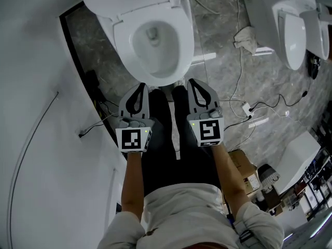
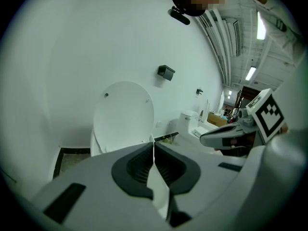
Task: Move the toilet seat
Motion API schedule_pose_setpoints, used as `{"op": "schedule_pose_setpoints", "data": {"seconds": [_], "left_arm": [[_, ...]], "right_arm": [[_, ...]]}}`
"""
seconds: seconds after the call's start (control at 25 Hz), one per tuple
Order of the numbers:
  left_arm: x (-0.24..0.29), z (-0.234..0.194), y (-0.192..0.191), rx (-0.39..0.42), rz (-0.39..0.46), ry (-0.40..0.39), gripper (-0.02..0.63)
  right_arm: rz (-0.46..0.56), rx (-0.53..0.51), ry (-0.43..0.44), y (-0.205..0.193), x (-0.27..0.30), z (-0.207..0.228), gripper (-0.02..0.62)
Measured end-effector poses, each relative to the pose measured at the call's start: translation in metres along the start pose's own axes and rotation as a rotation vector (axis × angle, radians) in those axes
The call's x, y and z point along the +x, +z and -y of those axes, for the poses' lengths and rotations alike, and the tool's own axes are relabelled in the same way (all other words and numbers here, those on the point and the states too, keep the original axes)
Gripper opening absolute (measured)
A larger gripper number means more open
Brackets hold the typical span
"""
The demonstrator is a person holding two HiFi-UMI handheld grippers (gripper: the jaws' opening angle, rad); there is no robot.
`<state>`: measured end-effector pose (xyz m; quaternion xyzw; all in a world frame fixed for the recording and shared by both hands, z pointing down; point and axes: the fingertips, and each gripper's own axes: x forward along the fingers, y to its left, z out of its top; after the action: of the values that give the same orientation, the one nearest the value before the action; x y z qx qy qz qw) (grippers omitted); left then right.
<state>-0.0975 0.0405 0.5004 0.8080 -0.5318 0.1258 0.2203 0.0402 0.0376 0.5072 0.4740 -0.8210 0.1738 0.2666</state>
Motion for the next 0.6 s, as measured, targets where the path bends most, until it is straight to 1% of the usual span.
{"op": "schedule_pose_setpoints", "data": {"seconds": [0.32,0.6], "left_arm": [[0.020,-0.015,-0.039,-0.016,-0.044,0.007,0.025],[0.034,-0.022,-0.067,-0.034,-0.063,0.015,0.025]], "right_arm": [[-0.038,0.052,-0.007,-0.035,0.034,0.013,0.021],[-0.079,0.057,-0.010,-0.066,0.055,0.018,0.021]]}}
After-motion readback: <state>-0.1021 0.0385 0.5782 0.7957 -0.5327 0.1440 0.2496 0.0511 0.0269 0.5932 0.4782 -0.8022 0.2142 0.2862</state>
